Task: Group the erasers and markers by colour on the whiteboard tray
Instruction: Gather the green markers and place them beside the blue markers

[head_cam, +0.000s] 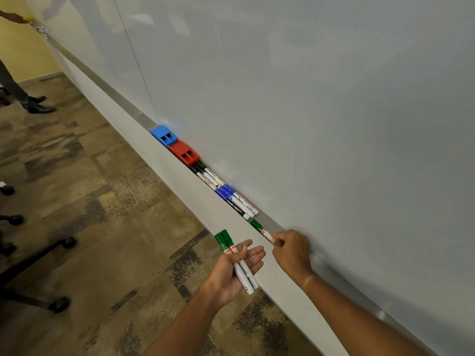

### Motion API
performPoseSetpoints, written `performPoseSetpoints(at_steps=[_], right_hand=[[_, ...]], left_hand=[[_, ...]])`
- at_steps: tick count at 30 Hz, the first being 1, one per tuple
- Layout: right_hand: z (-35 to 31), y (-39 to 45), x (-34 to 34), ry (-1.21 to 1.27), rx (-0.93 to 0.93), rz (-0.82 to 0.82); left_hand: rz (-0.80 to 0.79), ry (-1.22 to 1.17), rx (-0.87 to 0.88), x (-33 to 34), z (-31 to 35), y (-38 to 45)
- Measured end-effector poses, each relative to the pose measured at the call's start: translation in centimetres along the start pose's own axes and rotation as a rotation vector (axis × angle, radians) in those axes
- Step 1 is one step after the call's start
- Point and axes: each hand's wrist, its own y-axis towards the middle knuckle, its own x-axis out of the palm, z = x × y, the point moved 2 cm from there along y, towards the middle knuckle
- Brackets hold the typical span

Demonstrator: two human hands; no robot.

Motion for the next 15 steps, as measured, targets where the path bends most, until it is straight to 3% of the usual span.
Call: performPoseSetpoints(at_steps=[4,6,9,15], right_hand=[[-1.4,-0.6,-0.5,0.137,-0.023,0.024],[-2.4,-1.3,-0.3,0.281,-0.067,-0.103],[-3.8,-2.8,0.4,0.375,-0.112,-0.426],[-3.8,-3.2,0.8,0.523,0.021,-0.487]], left_hand=[[0.002,-0.003,0.007,0.1,0.2,-0.1],[-0.008,-0.03,0.017,0.4,0.4,-0.2],[-0.032,-0.09,0.026,0.7,0.5,-0.2],[-0.073,-0.054,0.038,0.7,0.6,-0.1]])
